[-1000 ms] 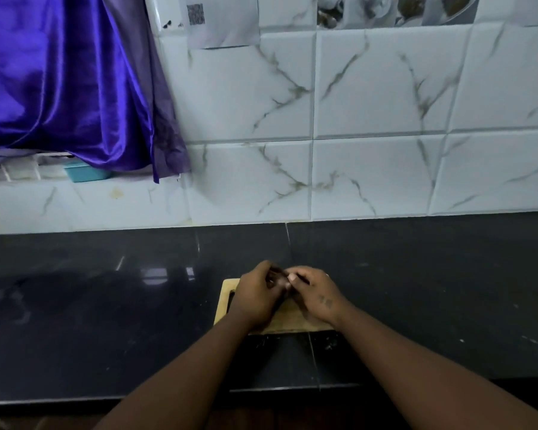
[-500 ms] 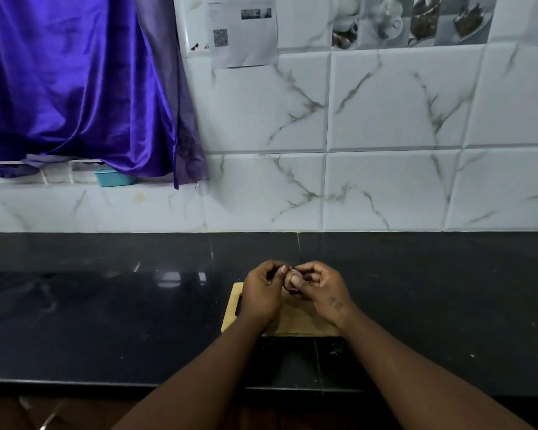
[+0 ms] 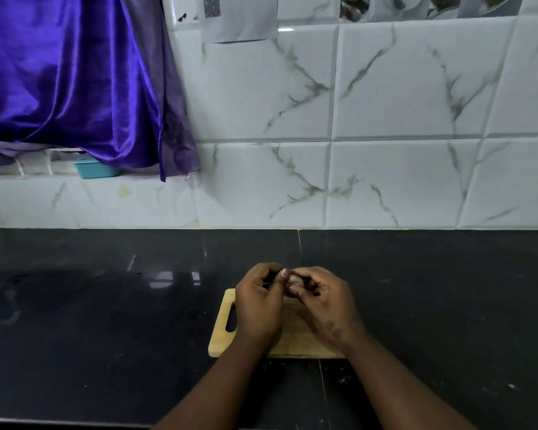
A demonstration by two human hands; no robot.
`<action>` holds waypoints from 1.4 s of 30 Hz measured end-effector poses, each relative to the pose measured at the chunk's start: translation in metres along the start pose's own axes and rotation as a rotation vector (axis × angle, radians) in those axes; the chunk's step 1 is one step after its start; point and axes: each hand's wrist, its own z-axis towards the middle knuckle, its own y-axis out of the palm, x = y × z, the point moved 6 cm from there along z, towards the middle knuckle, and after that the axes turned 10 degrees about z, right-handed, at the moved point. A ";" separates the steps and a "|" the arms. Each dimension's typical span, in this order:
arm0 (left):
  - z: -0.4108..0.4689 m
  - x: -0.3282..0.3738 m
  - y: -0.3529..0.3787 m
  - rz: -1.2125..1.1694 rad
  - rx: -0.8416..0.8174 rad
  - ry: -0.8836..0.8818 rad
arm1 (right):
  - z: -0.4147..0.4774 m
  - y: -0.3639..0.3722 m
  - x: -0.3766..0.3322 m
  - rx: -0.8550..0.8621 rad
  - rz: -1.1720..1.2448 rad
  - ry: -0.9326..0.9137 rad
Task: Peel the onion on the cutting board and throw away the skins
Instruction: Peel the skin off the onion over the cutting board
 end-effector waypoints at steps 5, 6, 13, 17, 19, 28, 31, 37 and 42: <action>0.002 -0.018 0.003 -0.234 -0.006 -0.126 | -0.001 0.000 -0.008 -0.007 -0.098 -0.089; 0.002 -0.019 0.003 -0.284 -0.009 -0.149 | -0.002 0.001 -0.010 -0.010 -0.122 -0.109; -0.002 -0.011 -0.001 -0.495 -0.058 -0.263 | -0.008 0.005 -0.028 0.015 -0.279 -0.285; -0.002 -0.010 0.002 -0.584 -0.073 -0.357 | -0.010 0.008 -0.032 0.054 -0.441 -0.418; -0.002 -0.010 0.002 -0.620 -0.089 -0.396 | -0.011 0.008 -0.034 0.067 -0.482 -0.458; -0.003 -0.006 0.001 -0.608 -0.148 -0.393 | -0.010 -0.001 -0.035 0.056 -0.339 -0.363; -0.004 -0.004 0.001 -0.552 -0.162 -0.329 | -0.006 -0.009 -0.027 0.068 -0.174 -0.215; -0.004 -0.011 0.002 -0.515 -0.143 -0.335 | -0.006 -0.008 -0.027 0.001 -0.131 -0.208; -0.001 -0.015 0.004 -0.646 -0.108 -0.419 | -0.005 -0.009 -0.024 -0.027 0.013 -0.181</action>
